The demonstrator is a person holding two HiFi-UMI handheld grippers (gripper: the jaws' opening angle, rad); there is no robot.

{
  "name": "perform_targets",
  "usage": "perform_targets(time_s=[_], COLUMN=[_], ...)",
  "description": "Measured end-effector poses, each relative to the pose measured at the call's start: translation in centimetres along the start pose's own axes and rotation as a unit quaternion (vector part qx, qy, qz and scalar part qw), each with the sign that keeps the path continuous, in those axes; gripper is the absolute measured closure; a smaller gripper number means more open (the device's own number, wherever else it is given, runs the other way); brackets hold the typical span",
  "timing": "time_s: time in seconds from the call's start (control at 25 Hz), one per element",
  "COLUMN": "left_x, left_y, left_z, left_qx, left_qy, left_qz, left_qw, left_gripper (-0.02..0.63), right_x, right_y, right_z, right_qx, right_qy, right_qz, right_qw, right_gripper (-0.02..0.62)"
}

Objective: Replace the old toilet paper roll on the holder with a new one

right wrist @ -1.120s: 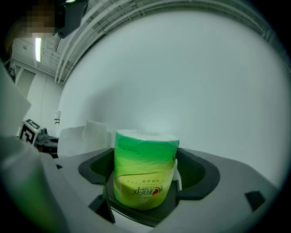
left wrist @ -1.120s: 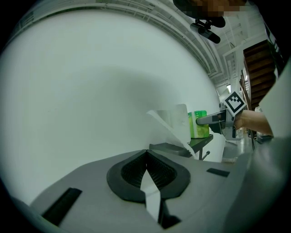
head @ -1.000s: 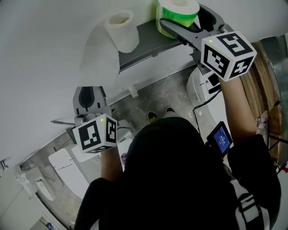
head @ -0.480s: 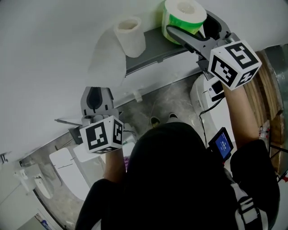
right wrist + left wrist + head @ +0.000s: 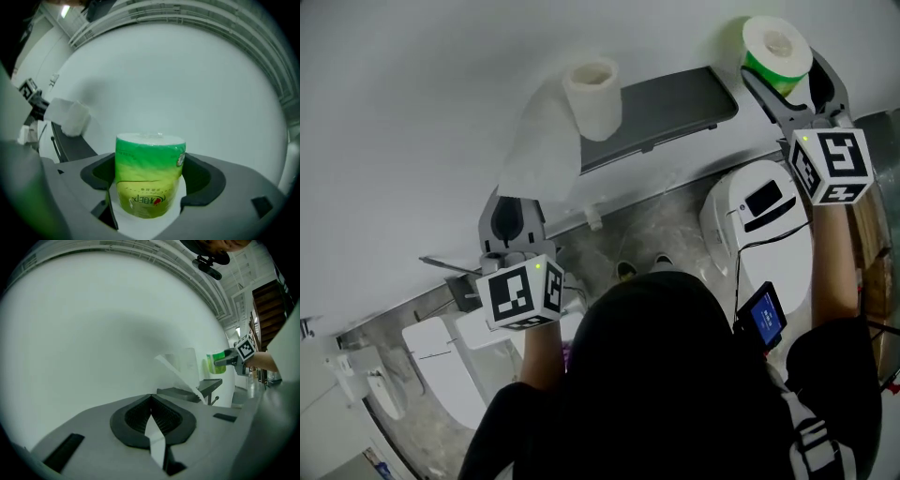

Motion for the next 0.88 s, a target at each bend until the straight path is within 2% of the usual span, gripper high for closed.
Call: perform_targets(time_s=[0.08,0.2,0.36,0.48,0.6,0.88], left_x=[0.2,0.6,1.4,1.8,1.6,1.7], left_y=[0.1,0.1,0.0,0.0,-0.3,-0.7], left_z=[-0.2,-0.5,-0.5,-0.3,-0.2,-0.3], left_qx=[0.000,0.000,0.000,0.002,0.001,-0.009], left_qy=[0.000,0.000,0.000,-0.001,-0.001,0.003], left_qz=[-0.002,-0.007,-0.018,-0.025,-0.027,-0.032], left_qw=[1.0000,1.0000,0.9998,0.9997,0.9996,0.9994], left_gripper=[0.586,0.586,0.586,0.586,0.586,0.586], right_x=[2.5,6.8,12.8,16.1,17.8,17.4], right_y=[-1.3,-3.1,-4.7,-5.0,-4.8,-3.2], right_z=[1.4,2.3,0.9,-0.9,-3.6,-10.0], right_qx=[0.025,0.039,0.014,-0.014,-0.055,-0.118], right_qy=[-0.053,-0.131,-0.214,-0.286,-0.339,-0.407], right_qz=[-0.037,-0.100,-0.171,-0.202,-0.208,-0.159], right_qw=[0.998,0.986,0.962,0.937,0.916,0.892], right_gripper=[0.181,0.181,0.181,0.181,0.181,0.183])
Point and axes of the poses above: the fingertips, and each gripper's own axes: y forward along the fingers, z to its right, x out of its underside, the point moved 1 cm from there along -y, backward along the fingers, and after that the axes turned 11 degrees about z, right-handed, at the moved point
